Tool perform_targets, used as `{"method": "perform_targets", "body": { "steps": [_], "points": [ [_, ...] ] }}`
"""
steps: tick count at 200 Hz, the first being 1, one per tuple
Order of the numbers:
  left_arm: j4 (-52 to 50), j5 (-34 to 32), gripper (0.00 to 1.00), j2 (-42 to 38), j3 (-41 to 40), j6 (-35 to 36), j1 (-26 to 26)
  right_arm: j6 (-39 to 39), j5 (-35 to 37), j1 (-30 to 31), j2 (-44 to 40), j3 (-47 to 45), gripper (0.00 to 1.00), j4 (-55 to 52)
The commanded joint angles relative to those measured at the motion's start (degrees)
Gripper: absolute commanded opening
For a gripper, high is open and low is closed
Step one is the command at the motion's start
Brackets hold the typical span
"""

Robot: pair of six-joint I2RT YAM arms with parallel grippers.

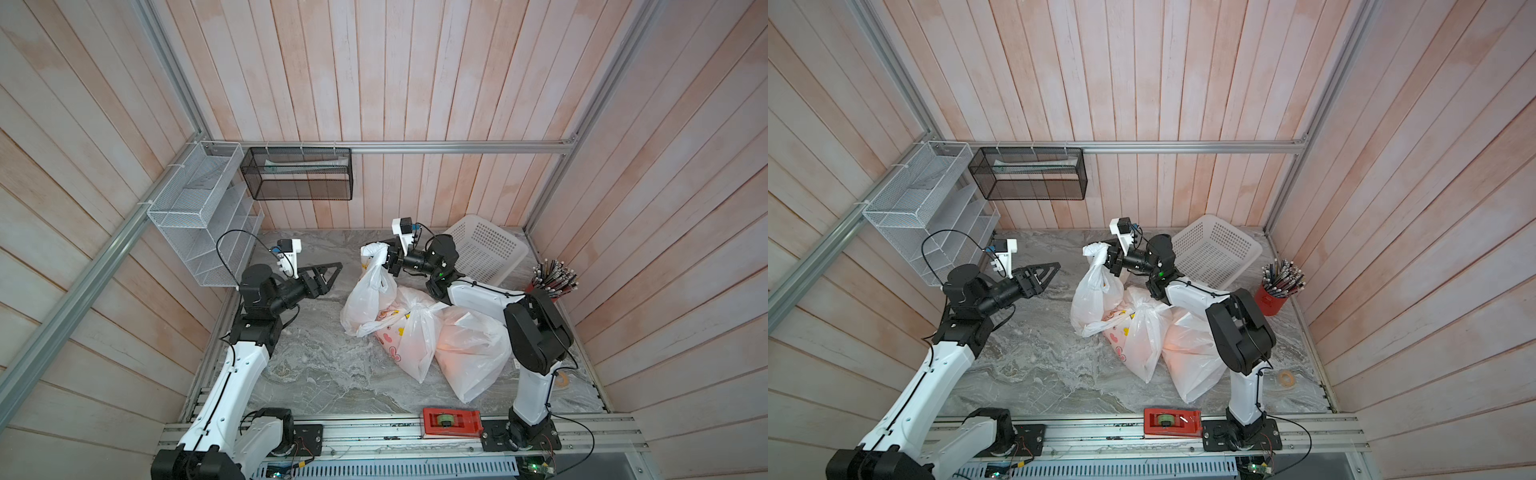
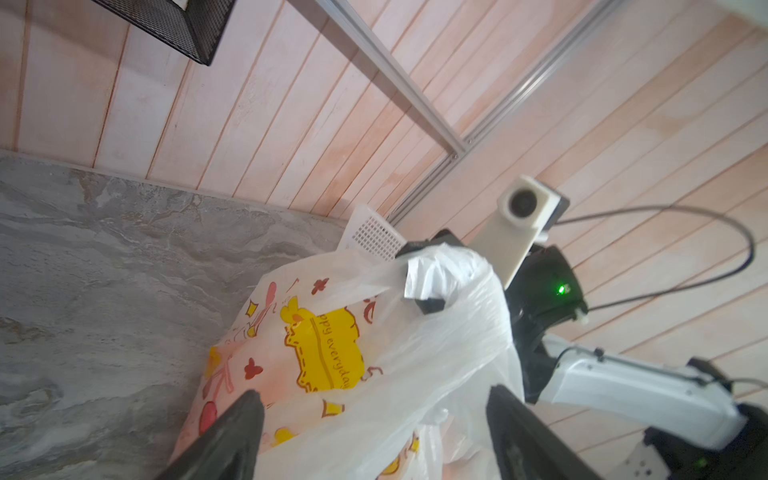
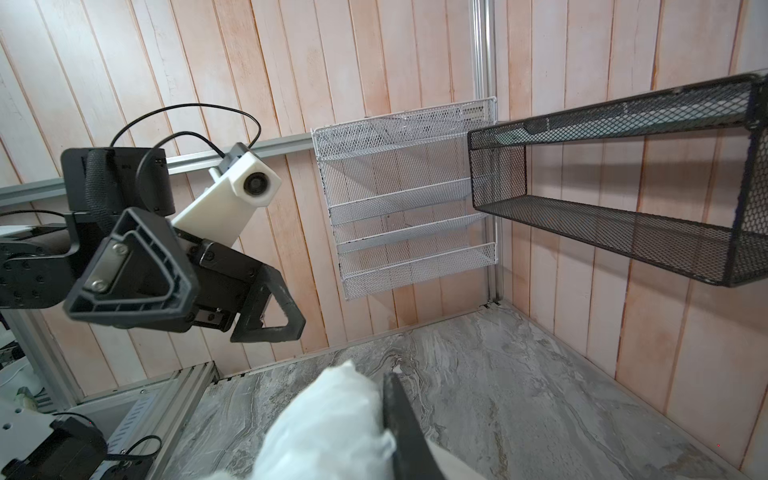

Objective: Place the oranges into plastic bags & tie knots
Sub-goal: Tie the plastic bag at the center of the board.

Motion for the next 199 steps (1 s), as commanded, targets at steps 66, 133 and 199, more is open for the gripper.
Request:
{"method": "perform_targets", "body": {
  "steps": [66,133,199],
  "points": [
    [24.3,6.2,0.67,7.1,-1.4,-35.2,-6.6,-3.2,-0.2,1.2,-1.3,0.8,0.18,-0.8],
    [31.2,4.0,0.62,12.1,-1.2,-39.6,-7.4,-2.2,-1.0,1.5,-1.3,0.5,0.18,0.4],
    [34.8,4.0,0.57,17.0,0.2,-40.5,-8.9,-1.9,-1.6,1.7,-1.1,0.8,0.18,0.4]
  ]
}}
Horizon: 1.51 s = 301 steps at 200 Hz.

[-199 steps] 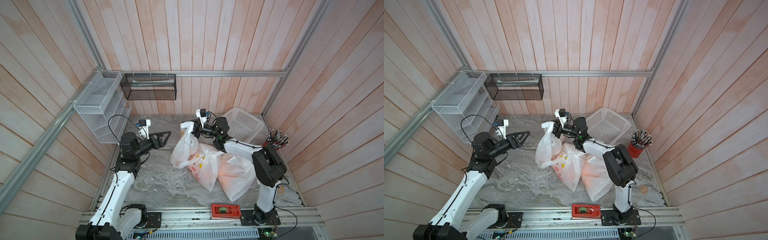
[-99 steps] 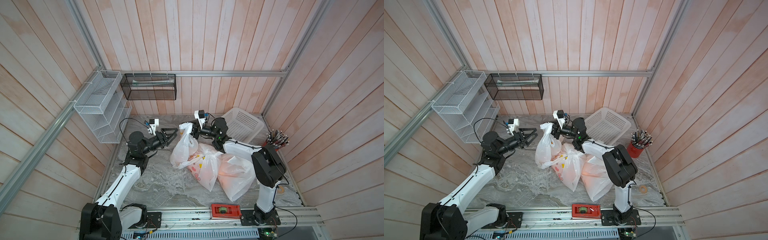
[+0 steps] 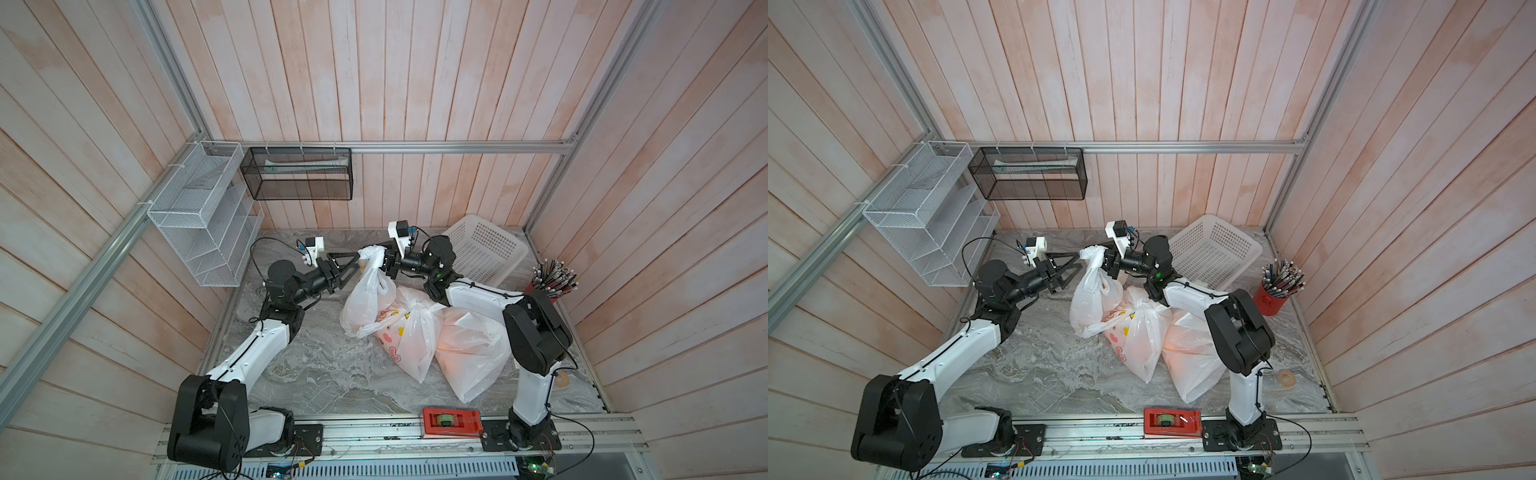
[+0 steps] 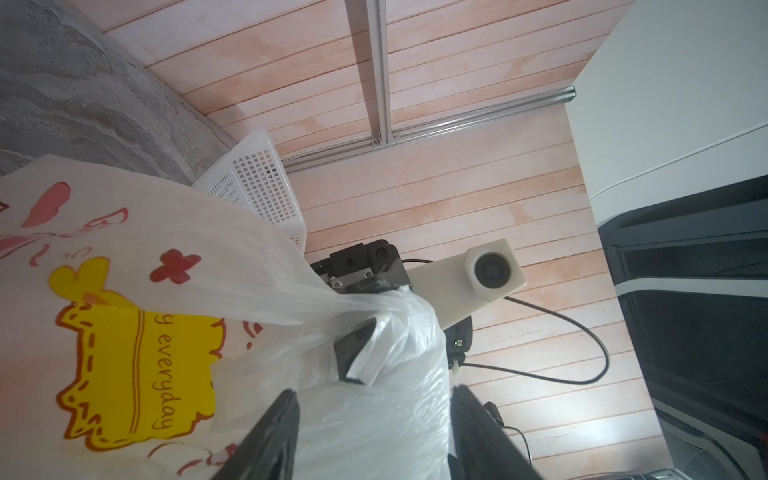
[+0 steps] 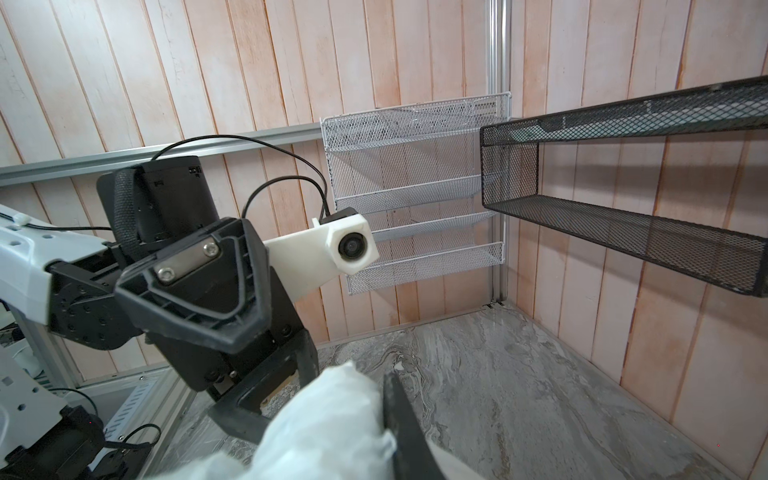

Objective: Place the oranges into plastic bags & tie knots
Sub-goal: Tie the plastic bag at the center of the board.

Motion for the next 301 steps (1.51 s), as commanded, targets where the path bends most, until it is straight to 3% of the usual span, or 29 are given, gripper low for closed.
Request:
{"method": "perform_targets", "body": {
  "steps": [1,68,175,215,240,280,301],
  "points": [
    [4.2,-0.5,0.56,1.3,2.3,-0.8,-0.8,0.6,-1.3,0.6,-1.2,0.8,0.18,1.7],
    [6.9,-1.6,0.44,2.9,3.6,-1.6,-0.9,-0.1,-1.7,0.7,-1.3,0.4,0.18,0.9],
    [3.2,-2.1,0.0,2.5,4.5,1.6,-1.1,-2.7,-0.6,0.9,-1.9,0.1,0.2,-2.2],
    [1.2,-3.3,0.0,1.9,4.5,3.7,-1.1,-4.8,1.4,-0.3,-4.0,-2.2,0.3,-4.8],
    [0.5,-3.7,0.0,1.7,4.8,4.4,-1.0,-6.0,2.6,-2.0,-6.7,-5.1,0.4,-6.8],
    [-1.3,-4.4,0.0,1.6,5.7,5.8,-1.0,-9.4,6.1,-4.8,-15.3,-11.1,0.76,-14.5],
    [-1.6,-4.8,0.0,1.7,5.8,6.0,-1.0,-11.4,10.4,-4.9,-21.4,-11.2,0.97,-25.4]
  ]
}}
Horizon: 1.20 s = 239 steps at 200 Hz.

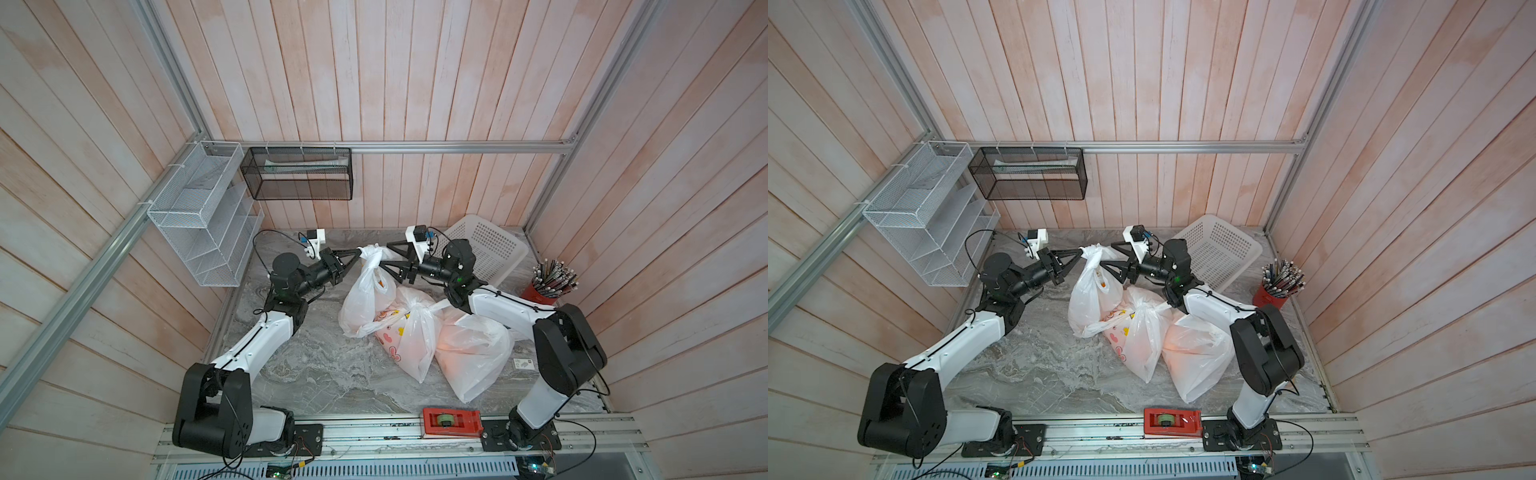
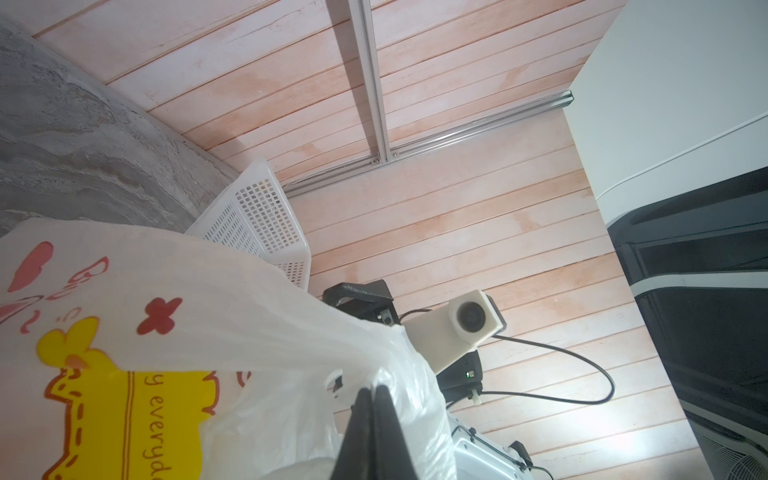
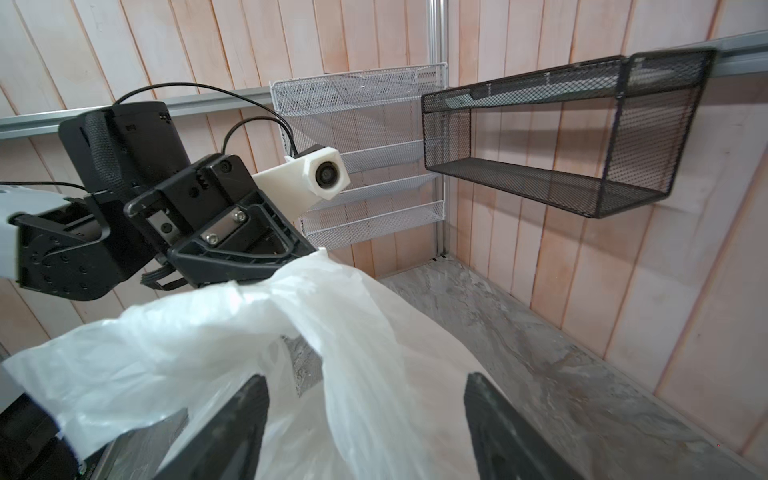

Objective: Place the oranges into plastic bags & tie knots
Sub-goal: Tie the plastic bag at the center of the board.

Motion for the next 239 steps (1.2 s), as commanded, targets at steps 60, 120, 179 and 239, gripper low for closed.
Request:
{"method": "perform_targets", "body": {
  "steps": [60,120,179,239],
  "points": [
    [-3.4,-2.6,0.0,-1.9,1.7,4.4,-0.2,9.2,11.9,6.1,-15.0,12.7,0.98,-47.9],
    [-5.1,-2.3,0.0,-2.2,2.2,6.8,-0.1,12.7,31.2,20.3,-8.4,26.7,0.97,-66.5],
    [-5.1,-2.2,0.0,-2.2,2.0,8.0,-0.3,12.3,43.4,27.0,2.3,39.8,0.86,-77.9],
    [-9.4,-4.7,0.0,-2.8,2.9,12.3,-0.1,10.2,52.0,27.9,8.6,50.1,0.42,-88.1]
  ]
}}
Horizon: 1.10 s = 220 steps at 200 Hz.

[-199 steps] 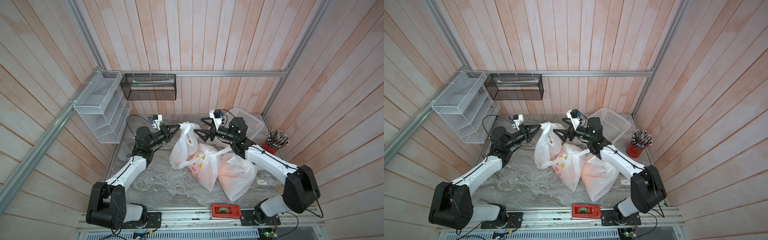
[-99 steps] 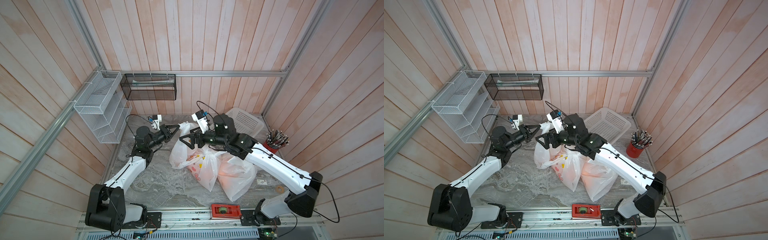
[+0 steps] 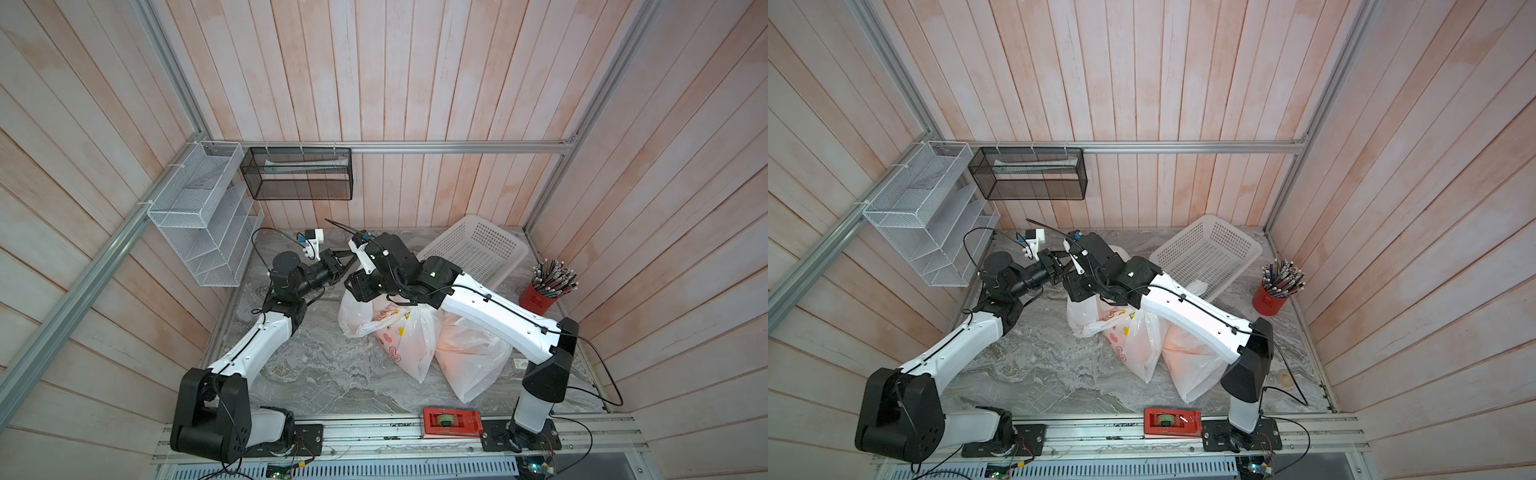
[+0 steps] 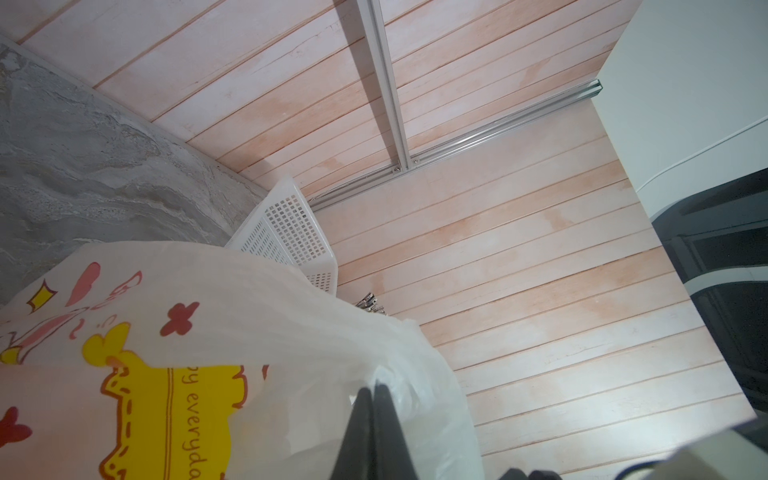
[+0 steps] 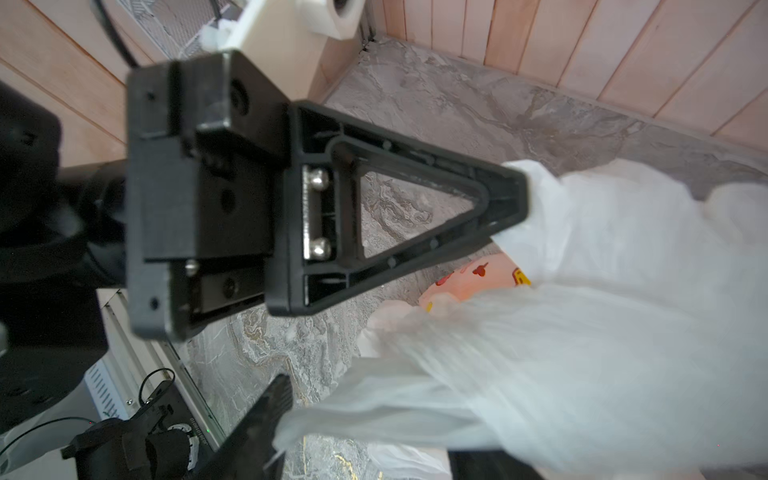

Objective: Place the oranges into plastic bags & tie knots
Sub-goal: Tie the plastic bag at the center of the board.

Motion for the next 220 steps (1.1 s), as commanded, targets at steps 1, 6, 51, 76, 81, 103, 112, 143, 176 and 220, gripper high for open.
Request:
{"method": "perform_targets", "body": {
  "steps": [1,6,51,76,81,103,112,143,176,220],
  "points": [
    [-3.0,-2.2,0.0,-1.6,2.2,4.1,-0.1,-0.6,5.5,0.1,-0.6,1.7,0.41,-5.9],
    [-3.4,-2.5,0.0,-1.7,2.4,4.6,0.0,-0.9,5.6,0.1,-0.9,1.3,0.37,-5.8],
    [-4.6,-3.6,0.0,-1.3,2.6,6.0,1.6,-1.4,7.2,0.1,-5.0,-3.4,0.02,-5.0],
    [-5.9,-4.8,0.0,-1.5,2.6,8.4,3.0,-1.9,9.0,0.0,-7.9,-6.5,0.0,-5.1],
    [-5.8,-5.0,0.0,-1.7,2.3,9.3,3.4,-1.9,9.7,-0.1,-8.5,-7.2,0.0,-5.1],
    [-6.9,-6.6,0.0,-3.6,1.3,14.4,4.8,-1.9,10.5,-2.3,-11.2,-10.3,0.0,-4.5],
    [-8.3,-7.5,0.0,-4.3,1.0,16.4,5.2,-1.6,10.7,-3.8,-12.1,-11.9,0.0,-4.1],
    [-15.2,-11.8,0.0,-6.7,0.7,23.7,5.7,0.2,12.2,-11.1,-13.9,-18.2,0.0,-3.0],
    [-20.4,-16.7,0.0,-8.9,-1.4,27.9,6.8,0.4,16.1,-15.5,-14.5,-23.2,0.0,-1.3],
    [-24.8,-22.0,0.0,-9.5,-4.8,29.7,8.7,1.3,20.3,-22.3,-14.4,-30.8,0.0,2.5]
  ]
}}
